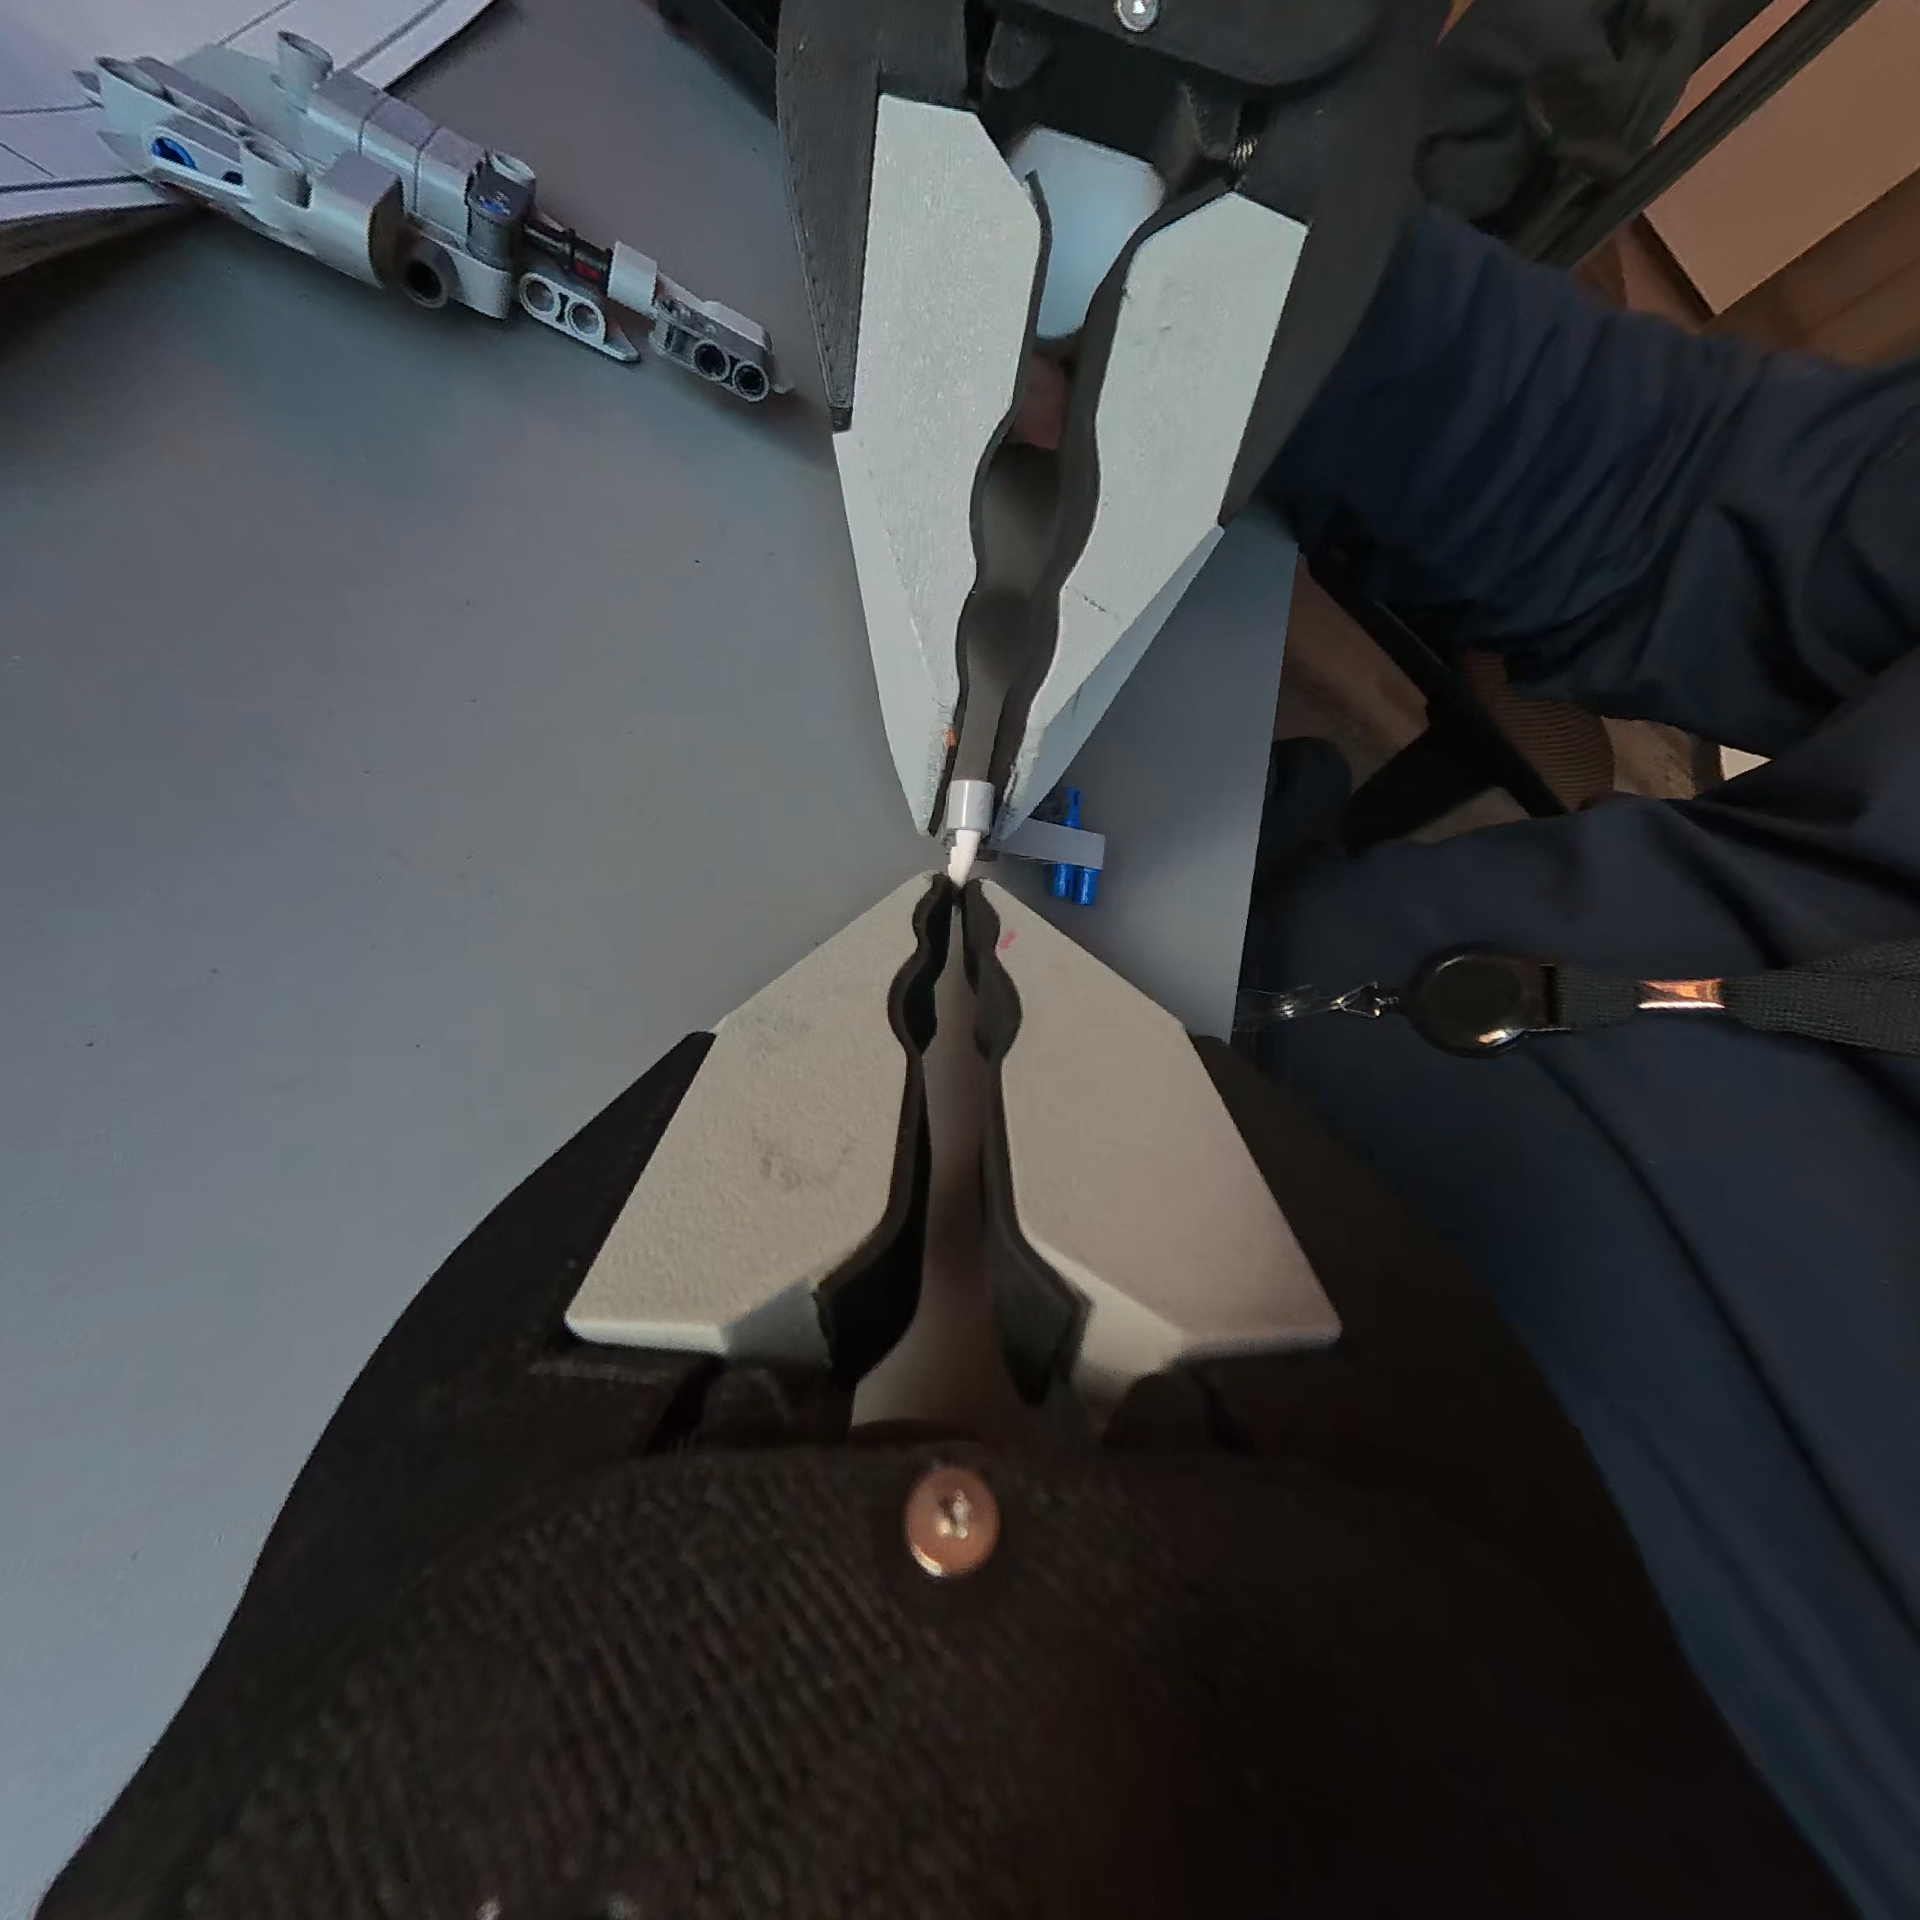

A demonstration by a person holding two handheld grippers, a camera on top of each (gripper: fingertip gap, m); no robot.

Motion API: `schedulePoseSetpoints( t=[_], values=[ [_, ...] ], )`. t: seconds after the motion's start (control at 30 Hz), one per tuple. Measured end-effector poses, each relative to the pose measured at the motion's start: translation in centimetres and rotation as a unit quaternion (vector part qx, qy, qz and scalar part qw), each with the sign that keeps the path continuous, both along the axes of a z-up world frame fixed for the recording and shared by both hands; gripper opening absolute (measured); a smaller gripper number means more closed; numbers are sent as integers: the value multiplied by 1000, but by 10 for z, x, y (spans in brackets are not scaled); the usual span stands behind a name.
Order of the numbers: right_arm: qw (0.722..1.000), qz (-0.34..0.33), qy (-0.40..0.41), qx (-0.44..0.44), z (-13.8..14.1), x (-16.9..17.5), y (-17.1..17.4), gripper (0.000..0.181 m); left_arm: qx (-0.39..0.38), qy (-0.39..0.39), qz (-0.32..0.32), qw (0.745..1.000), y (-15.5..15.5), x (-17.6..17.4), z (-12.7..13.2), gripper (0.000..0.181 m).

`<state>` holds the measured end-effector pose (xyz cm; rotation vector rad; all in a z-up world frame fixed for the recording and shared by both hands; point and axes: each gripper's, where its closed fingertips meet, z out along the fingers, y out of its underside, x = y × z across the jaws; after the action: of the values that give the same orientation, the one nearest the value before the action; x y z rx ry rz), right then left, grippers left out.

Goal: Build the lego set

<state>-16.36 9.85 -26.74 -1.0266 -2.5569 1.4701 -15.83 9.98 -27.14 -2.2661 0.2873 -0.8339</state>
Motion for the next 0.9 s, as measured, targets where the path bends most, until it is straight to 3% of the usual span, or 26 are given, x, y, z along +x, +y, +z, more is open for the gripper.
schedulePoseSetpoints(
  t=[0.9],
  values=[
    [1000,5,1,14,-3,-1,-5,5,-9,-11,-2,1000,-2,-1,1,0]
  ],
)
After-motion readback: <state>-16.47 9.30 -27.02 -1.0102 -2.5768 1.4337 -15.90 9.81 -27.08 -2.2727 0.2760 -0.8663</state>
